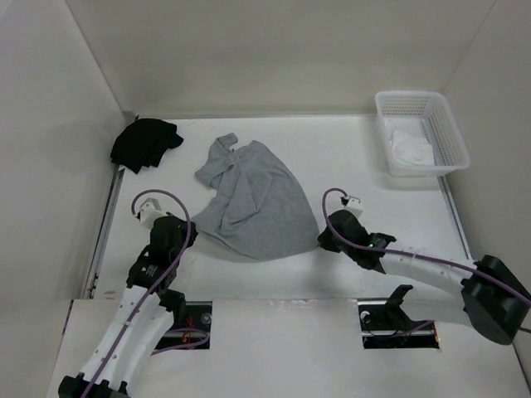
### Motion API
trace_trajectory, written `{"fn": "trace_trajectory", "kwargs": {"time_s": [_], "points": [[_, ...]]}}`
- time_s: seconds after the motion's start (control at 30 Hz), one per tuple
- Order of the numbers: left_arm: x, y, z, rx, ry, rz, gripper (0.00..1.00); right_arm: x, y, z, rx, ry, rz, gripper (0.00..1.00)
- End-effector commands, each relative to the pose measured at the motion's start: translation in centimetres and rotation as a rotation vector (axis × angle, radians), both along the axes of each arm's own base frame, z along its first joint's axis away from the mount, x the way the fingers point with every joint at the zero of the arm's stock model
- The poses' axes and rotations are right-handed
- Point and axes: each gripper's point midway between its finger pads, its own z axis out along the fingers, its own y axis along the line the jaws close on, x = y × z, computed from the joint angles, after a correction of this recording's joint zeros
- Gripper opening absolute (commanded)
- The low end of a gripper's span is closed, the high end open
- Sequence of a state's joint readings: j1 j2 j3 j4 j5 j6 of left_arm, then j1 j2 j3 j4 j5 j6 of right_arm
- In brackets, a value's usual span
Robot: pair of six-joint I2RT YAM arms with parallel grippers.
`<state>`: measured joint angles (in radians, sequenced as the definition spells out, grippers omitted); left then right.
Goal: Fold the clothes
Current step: Flatten the tank top out
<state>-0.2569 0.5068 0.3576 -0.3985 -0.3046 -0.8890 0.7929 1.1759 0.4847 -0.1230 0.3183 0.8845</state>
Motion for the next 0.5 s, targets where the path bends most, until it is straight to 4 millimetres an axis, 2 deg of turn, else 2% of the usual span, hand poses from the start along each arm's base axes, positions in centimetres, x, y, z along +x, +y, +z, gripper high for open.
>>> {"fn": "trace_trajectory", "kwargs": {"time_s": [0.0,0.03,0.1,0.13,0.17,0.2,0.23,0.3,0.33,0.47], "points": [[3.1,-1.7,9.5,-0.076,-0.285,-0.034,0.02,3.5,0.4,11.8,0.147,-0.33,-0.032,0.0],[3.2,-1.8,10.3,-0.079,-0.305,-0.039,0.01,3.7,0.0,14.0,0.152,-0.38,-0.037,0.0],[3.8,-2.7,15.7,-0.101,-0.433,-0.063,0.01,3.9,-1.6,21.6,0.17,-0.545,-0.063,0.0],[3.9,-2.9,17.5,-0.103,-0.471,-0.067,0.01,3.6,-2.5,25.4,0.178,-0.621,-0.079,0.0],[3.8,-3.0,20.1,-0.105,-0.528,-0.069,0.01,3.2,-3.1,28.2,0.186,-0.676,-0.086,0.0],[3.4,-3.1,23.4,-0.111,-0.602,-0.072,0.01,2.5,-3.9,32.1,0.198,-0.752,-0.091,0.0],[2.7,-2.9,26.9,-0.121,-0.683,-0.069,0.01,1.6,-4.6,35.9,0.218,-0.823,-0.097,0.0],[1.1,-2.3,32.3,-0.151,-0.81,-0.051,0.01,0.0,-6.3,41.4,0.25,-0.923,-0.129,0.0],[-0.3,-1.7,35.7,-0.17,-0.889,-0.039,0.01,-1.2,-7.3,45.2,0.277,-0.989,-0.136,0.0],[-4.4,0.2,44.4,-0.207,-1.057,-0.019,0.01,-4.0,-9.7,54.2,0.311,-1.131,-0.147,0.0]]}}
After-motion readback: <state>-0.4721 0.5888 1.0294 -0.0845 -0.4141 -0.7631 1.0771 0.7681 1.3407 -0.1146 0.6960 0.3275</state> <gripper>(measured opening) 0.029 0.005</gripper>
